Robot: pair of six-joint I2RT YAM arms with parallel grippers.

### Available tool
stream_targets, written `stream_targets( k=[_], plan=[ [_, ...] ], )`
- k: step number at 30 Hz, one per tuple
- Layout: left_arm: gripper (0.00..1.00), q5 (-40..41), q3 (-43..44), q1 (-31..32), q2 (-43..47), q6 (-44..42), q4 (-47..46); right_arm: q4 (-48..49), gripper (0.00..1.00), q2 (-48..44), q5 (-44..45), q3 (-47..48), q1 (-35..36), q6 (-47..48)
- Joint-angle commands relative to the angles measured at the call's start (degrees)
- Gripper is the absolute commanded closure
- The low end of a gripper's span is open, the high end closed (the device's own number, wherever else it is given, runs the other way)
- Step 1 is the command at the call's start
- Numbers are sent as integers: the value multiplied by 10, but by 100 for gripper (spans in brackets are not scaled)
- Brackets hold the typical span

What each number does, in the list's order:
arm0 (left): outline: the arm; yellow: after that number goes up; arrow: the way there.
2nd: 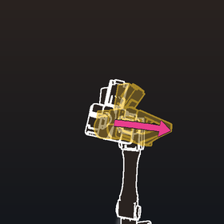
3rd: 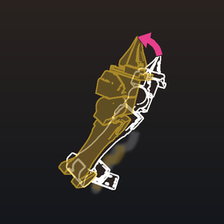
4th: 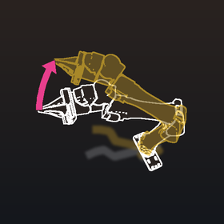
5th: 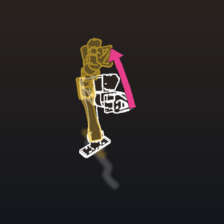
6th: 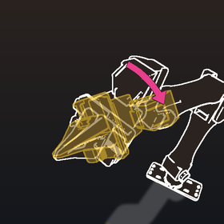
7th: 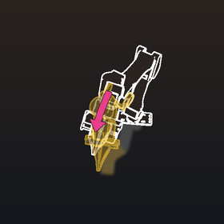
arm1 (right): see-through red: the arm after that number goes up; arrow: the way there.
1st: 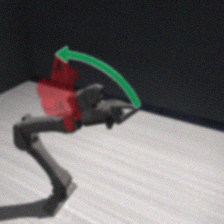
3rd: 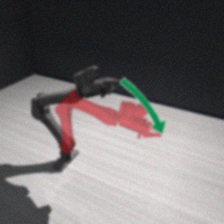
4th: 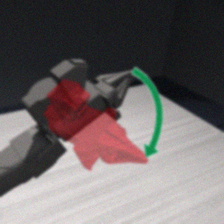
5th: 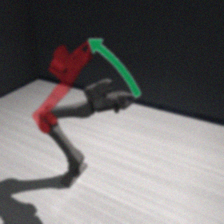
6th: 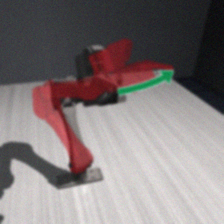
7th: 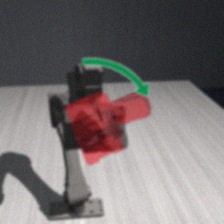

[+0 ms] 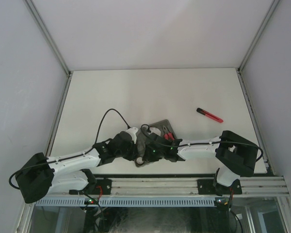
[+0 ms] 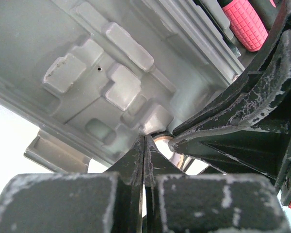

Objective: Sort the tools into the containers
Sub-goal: Adjust the engineering item in the storage box.

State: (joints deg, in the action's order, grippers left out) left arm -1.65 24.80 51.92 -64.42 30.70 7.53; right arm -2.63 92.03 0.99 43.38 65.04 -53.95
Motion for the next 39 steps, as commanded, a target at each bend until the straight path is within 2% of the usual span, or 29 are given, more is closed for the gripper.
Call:
stream_targets(
  k=[1, 6, 32, 39],
  plan=[
    [100, -7, -12, 11, 6, 16, 61, -26, 100, 17, -1, -1, 10, 24],
    [100, -6, -17, 18, 15, 25, 74, -18, 100, 17, -9, 0, 9, 23],
    [100, 23, -1, 114, -65, 75, 118, -41, 100, 12, -3, -1, -5, 31],
    [100, 49, 14, 114, -17, 74, 129, -19, 100, -3, -8, 0, 1, 39]
  ],
)
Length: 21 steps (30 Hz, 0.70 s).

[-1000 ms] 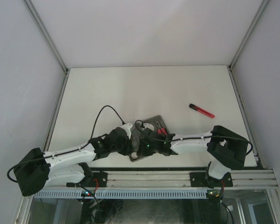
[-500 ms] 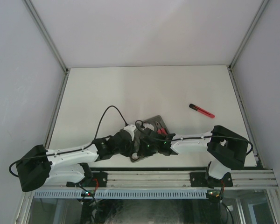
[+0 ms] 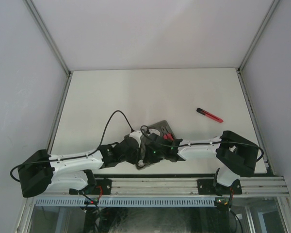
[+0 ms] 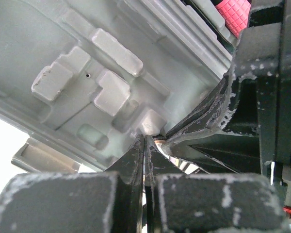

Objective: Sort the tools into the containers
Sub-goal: Adjust the engineering item in the storage box.

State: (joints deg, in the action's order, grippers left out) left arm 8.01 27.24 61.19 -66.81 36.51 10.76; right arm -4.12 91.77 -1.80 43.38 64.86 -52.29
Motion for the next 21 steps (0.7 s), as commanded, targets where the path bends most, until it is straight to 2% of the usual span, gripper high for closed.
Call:
stream_targets(
  k=[1, 4, 7, 12, 21],
  plan=[
    [100, -41, -4, 22, 19, 17, 100, -3, 100, -5, 20, 0, 3, 23],
    [98, -20, 19, 22, 59, 17, 111, -1, 100, -8, 20, 0, 2, 22],
    [88, -1, 40, 21, 101, 32, 116, 1, 100, -6, 19, 0, 2, 20],
    [80, 13, 59, 21, 144, 38, 130, 1, 100, -2, 19, -1, 2, 15],
    [85, -36, 20, 22, 125, 71, 113, 5, 100, -8, 23, -1, 2, 15]
  ],
)
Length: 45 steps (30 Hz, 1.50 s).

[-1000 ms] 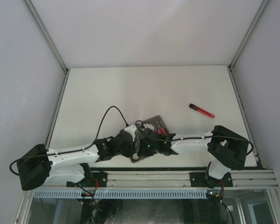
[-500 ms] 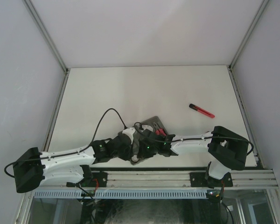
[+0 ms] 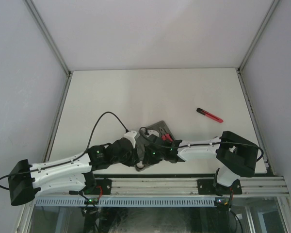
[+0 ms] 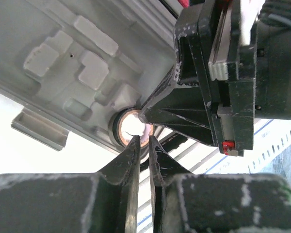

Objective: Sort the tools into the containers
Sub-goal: Adjust the engineering item in the storage box.

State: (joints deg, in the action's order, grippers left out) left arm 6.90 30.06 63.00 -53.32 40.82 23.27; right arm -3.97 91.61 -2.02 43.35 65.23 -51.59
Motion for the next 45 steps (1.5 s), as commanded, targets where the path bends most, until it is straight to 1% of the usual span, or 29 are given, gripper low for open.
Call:
stream_targets(
  k=[1, 11, 22, 30, 45],
  plan=[
    [86, -25, -9, 3, -12, 30, -12, 4, 100, -6, 25, 0, -1, 7],
    [91, -18, -9, 4, -57, 37, -4, 5, 100, -5, 23, -1, -1, 8],
    [92, 10, 8, 9, -83, 28, 31, 8, 100, -2, 22, -1, 0, 7],
    [92, 19, 10, 11, -102, 27, 31, 5, 100, -2, 22, -1, 1, 8],
    [96, 8, -29, 14, -146, 43, -1, 3, 100, -10, 24, 0, 2, 7]
  ],
)
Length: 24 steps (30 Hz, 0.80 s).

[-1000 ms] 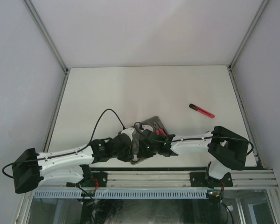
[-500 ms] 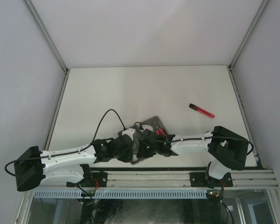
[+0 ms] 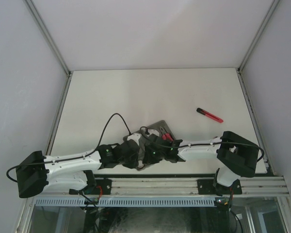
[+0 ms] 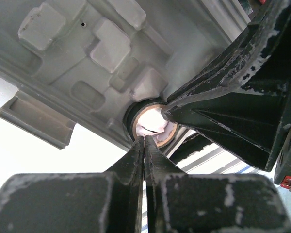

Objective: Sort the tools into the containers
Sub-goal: Adjust the engineering item in the storage box.

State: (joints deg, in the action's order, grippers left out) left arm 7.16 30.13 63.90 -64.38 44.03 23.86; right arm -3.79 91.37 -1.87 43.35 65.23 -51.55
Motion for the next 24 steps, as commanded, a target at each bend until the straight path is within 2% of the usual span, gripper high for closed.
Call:
stream_targets(
  k=[1, 4, 14, 24],
  plan=[
    [97, 4, -32, 5, -40, 12, -10, -1, 100, -6, 22, 0, 2, 6],
    [100, -1, -38, 6, -52, 14, -19, -5, 100, -4, 22, 0, 2, 4],
    [100, -10, -45, 9, -94, 25, -26, -15, 100, -3, 22, 0, 2, 1],
    [100, -15, -40, 10, -100, 22, -28, -49, 100, 33, 3, 0, -3, -6]
  ],
)
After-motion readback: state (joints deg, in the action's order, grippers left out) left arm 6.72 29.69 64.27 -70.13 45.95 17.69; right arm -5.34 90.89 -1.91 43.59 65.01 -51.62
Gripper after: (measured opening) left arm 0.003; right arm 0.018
